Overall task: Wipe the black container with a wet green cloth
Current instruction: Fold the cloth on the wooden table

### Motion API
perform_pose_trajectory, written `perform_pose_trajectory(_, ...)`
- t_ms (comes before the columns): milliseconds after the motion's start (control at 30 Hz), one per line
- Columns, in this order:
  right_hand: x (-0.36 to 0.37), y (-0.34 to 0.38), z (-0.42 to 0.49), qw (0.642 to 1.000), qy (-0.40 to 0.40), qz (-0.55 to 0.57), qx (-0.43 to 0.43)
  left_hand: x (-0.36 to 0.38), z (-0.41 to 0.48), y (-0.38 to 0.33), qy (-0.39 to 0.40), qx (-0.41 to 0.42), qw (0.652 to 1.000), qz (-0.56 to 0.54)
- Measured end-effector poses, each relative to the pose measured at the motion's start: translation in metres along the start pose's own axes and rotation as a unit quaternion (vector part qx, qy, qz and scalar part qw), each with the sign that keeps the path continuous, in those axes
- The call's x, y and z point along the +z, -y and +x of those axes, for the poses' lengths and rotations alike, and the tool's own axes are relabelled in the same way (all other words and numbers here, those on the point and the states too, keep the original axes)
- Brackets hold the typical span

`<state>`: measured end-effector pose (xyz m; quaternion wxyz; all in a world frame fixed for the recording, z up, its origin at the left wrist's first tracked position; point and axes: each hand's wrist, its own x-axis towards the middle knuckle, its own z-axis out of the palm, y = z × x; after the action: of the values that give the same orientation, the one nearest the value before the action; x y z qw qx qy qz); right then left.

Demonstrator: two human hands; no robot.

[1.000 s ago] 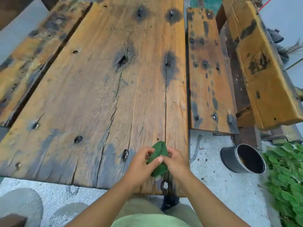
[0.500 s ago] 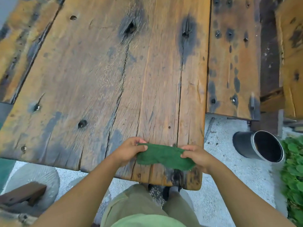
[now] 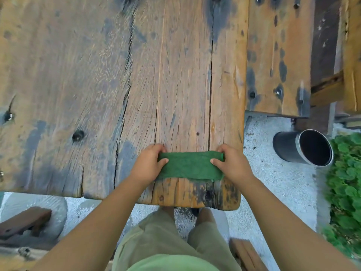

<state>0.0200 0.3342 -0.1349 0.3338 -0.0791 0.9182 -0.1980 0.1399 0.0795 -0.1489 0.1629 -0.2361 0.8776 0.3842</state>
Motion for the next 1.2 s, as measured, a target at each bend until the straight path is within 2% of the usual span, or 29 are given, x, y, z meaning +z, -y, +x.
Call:
perform_pose_trajectory(67, 0.001, -0.003, -0.003, 0.997, -0.042, -0.064, -0.006, 0.003, -0.003, 0.002, -0.026, -0.004, 0.999, 0.029)
perform_pose_trajectory(233, -0.001, -0.006, -0.012, 0.997, -0.071, -0.035, 0.007, -0.005, -0.011, 0.009, -0.066, -0.07, 0.995, 0.035)
perform_pose_trajectory(367, 0.0, -0.003, -0.03, 0.986, -0.162, -0.022, -0.04, -0.011, -0.024, 0.005, -0.107, -0.01, 0.991, 0.074)
perform_pose_trajectory(467, 0.009, 0.003, -0.044, 0.988, -0.113, 0.008, -0.106, -0.006, -0.037, -0.001, -0.067, 0.107, 0.987, 0.101)
perform_pose_trajectory(533, 0.019, 0.002, -0.05, 0.985, -0.051, -0.043, -0.156, 0.0, -0.045, 0.0, -0.003, 0.156, 0.977, 0.144)
perform_pose_trajectory(633, 0.034, -0.007, -0.054, 0.98, 0.014, -0.119, -0.159, 0.003, -0.051, 0.007, 0.037, 0.159, 0.968, 0.19)
perform_pose_trajectory(700, 0.039, -0.009, -0.053, 0.981, 0.016, -0.131, -0.144, 0.003, -0.052, 0.01, 0.035, 0.17, 0.964, 0.2)
perform_pose_trajectory(833, 0.039, -0.003, -0.046, 0.985, 0.0, -0.119, -0.127, -0.001, -0.049, 0.01, 0.032, 0.19, 0.962, 0.192)
perform_pose_trajectory(1033, 0.026, 0.006, -0.039, 0.989, 0.018, -0.079, -0.124, -0.012, -0.038, 0.009, 0.048, 0.207, 0.965, 0.152)
perform_pose_trajectory(1100, 0.02, 0.008, -0.037, 0.991, 0.003, -0.057, -0.119, -0.016, -0.035, 0.011, 0.048, 0.193, 0.973, 0.12)
perform_pose_trajectory(1200, 0.008, 0.014, -0.033, 0.991, -0.033, -0.031, -0.13, -0.024, -0.027, 0.009, 0.05, 0.11, 0.992, 0.024)
